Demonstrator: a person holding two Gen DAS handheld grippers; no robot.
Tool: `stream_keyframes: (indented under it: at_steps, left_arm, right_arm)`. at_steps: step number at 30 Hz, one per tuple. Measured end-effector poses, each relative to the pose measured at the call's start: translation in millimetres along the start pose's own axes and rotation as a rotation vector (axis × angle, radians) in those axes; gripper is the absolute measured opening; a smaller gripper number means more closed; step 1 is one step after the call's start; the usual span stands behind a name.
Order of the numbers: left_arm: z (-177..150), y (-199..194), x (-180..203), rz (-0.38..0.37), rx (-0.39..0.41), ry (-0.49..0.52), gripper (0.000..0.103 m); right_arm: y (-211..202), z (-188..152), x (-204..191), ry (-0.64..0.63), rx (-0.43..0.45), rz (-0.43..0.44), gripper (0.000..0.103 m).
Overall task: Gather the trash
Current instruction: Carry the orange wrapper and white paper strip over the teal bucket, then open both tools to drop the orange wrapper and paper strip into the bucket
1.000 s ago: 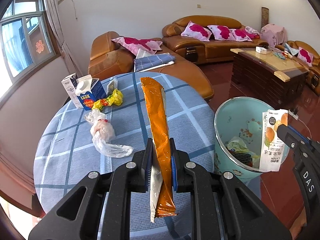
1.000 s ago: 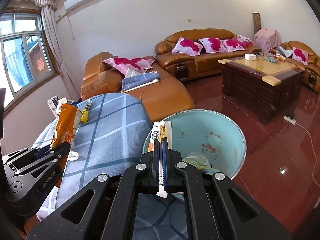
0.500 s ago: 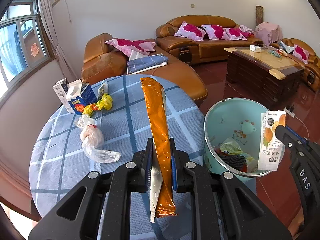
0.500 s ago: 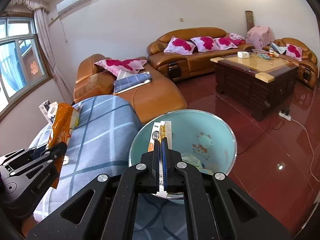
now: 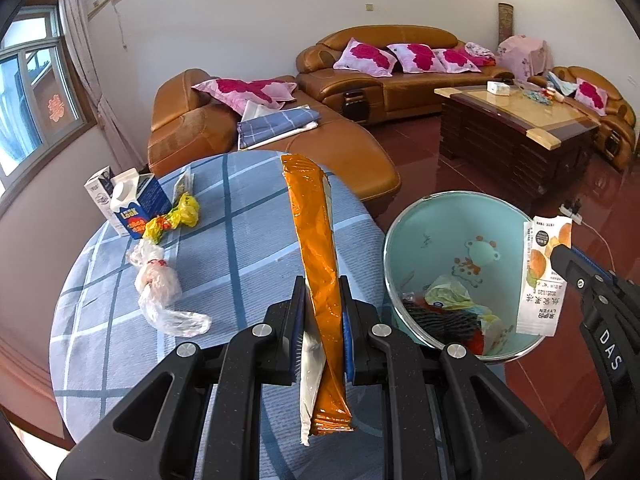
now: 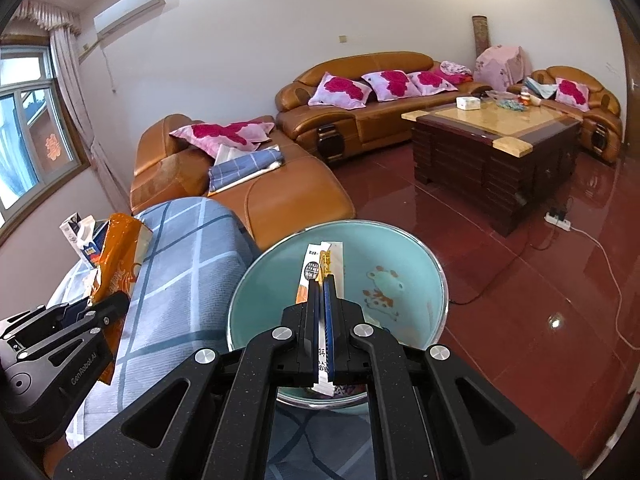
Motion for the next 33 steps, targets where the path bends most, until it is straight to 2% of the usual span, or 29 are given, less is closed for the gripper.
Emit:
stream_keyframes:
  at_steps: [12,21,33]
  left_arm:
    - [3,7,24,-0.030,-0.009,0.035,0.015]
    - [5,16,54,-0.078,-0.018,0.083,0.015]
    - [6,35,67,-0.082,-0.045,0.100,0.015]
  right_arm:
    - [3,1,21,0.017,0.003,-0.051,0.003]
    - [16,10,46,0.001,0.017,-0.157,0.003]
    - [54,3,54,-0.006,-0.051,-0.129,0.004]
Point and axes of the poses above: each gripper's, at about its wrist camera, not at the fingertips, and y roughly the way its jaws point, x to its right, z to its top, the point moved 9 cm from there along y, roughly the way its jaws point, and after that the axes turned 11 degrees about z, right-handed, at the moved point
